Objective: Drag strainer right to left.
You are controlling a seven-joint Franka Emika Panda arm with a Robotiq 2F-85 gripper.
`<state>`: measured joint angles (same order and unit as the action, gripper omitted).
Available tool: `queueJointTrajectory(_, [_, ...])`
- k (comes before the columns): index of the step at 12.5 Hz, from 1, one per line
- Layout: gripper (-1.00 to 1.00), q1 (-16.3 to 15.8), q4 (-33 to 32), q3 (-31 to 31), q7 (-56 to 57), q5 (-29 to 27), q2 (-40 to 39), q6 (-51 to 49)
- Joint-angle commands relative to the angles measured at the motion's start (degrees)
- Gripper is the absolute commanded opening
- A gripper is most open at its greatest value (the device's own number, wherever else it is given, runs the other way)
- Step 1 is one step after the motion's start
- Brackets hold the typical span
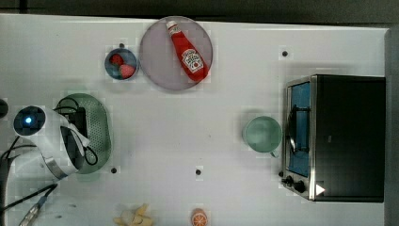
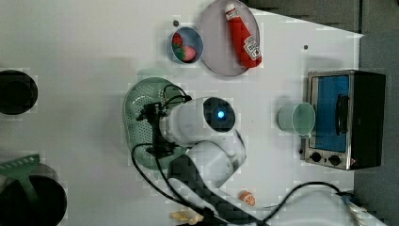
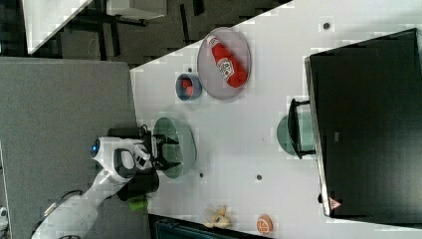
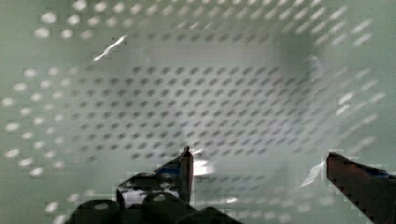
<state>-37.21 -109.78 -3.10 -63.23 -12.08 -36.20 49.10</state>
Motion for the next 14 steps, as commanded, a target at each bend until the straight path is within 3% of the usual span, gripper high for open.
queueJointTrajectory(1, [1.00,0.0,2.8,6.3,15.2,-1.1,12.3,-6.3])
queueJointTrajectory(6, [1.00,1.0,3.1,22.1,34.4,0.7,29.3,-19.7])
queueJointTrajectory(11, [1.00,2.0,3.1,36.8,60.6,15.3,41.4,-34.9])
queueJointTrajectory(14, [1.00,2.1,3.0,41.2,63.0,17.3,44.7,-35.9])
